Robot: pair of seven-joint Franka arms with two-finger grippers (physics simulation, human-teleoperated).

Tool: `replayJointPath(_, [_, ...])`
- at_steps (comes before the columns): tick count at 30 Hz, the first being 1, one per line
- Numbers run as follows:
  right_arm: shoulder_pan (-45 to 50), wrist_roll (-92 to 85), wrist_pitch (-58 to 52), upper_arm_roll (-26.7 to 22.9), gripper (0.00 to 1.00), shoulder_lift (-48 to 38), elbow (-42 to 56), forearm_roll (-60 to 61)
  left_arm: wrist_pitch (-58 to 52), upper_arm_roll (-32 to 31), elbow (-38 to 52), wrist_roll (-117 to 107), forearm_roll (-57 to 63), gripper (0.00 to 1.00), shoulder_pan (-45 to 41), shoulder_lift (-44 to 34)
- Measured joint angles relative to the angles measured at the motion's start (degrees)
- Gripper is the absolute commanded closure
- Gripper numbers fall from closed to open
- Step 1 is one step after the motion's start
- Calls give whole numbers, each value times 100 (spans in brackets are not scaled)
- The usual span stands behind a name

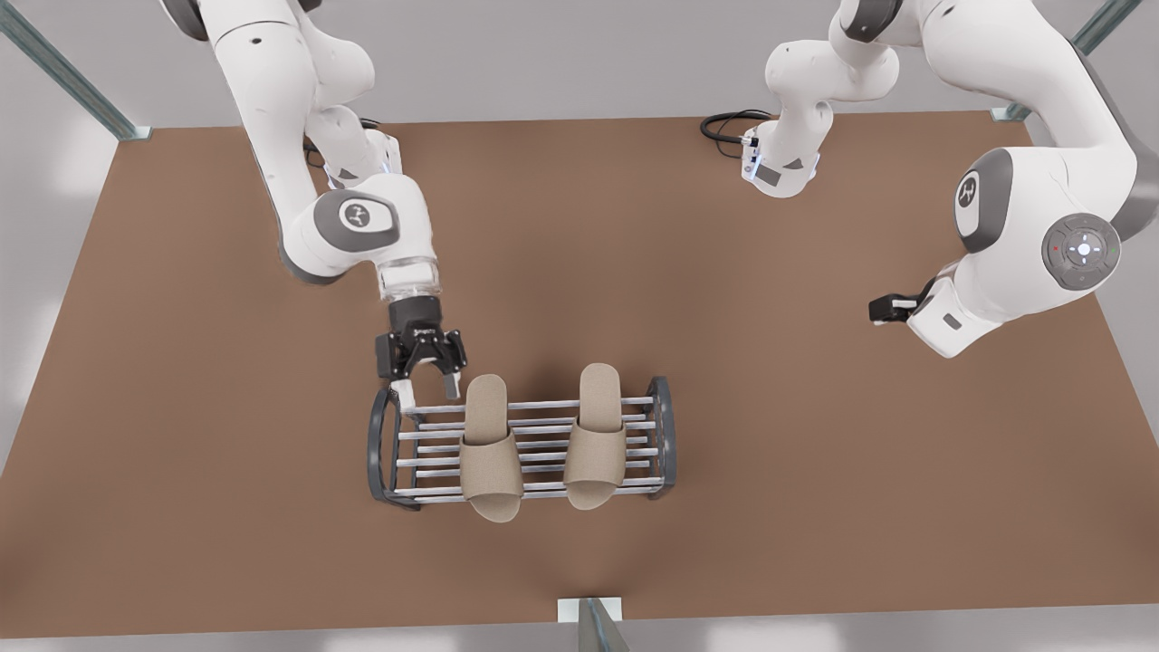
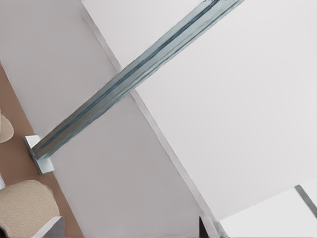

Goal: Place the right shoe on the shoe rack with the right arm, and place the left shoe on the shoe rack with the left arm

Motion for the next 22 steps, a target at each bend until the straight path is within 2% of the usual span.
replayJointPath(1, [-5,-190,-437,215,0,-109,320,1453,-8,0,0,11,0,0,0,0])
replayJointPath(3, [-28,-624,-1444,287,0,-425,776,4491,-21,0,0,32,0,0,-3,0])
replayJointPath(5, [-20,-1132,-2607,-135,0,-508,1298,7118,-31,0,0,50,0,0,-5,0])
replayJointPath(8, [-551,-1954,-4141,-983,0,-406,1652,9551,-51,0,3,73,2,0,-8,-2])
replayJointPath(10, [-1389,-2556,-4844,-1289,0,-340,1729,10461,-61,0,7,86,5,0,-6,2])
replayJointPath(13, [-2145,-3349,-5538,-1387,0,-281,1756,11158,-72,-3,24,102,50,0,-1,33])
replayJointPath(18, [-1386,-4393,-6192,-1387,0,-20,2079,11651,-74,-7,128,125,61,0,1,138])
replayJointPath(22, [-1408,-5040,-6479,-1389,0,23,2102,11819,-61,-11,140,139,56,0,2,156])
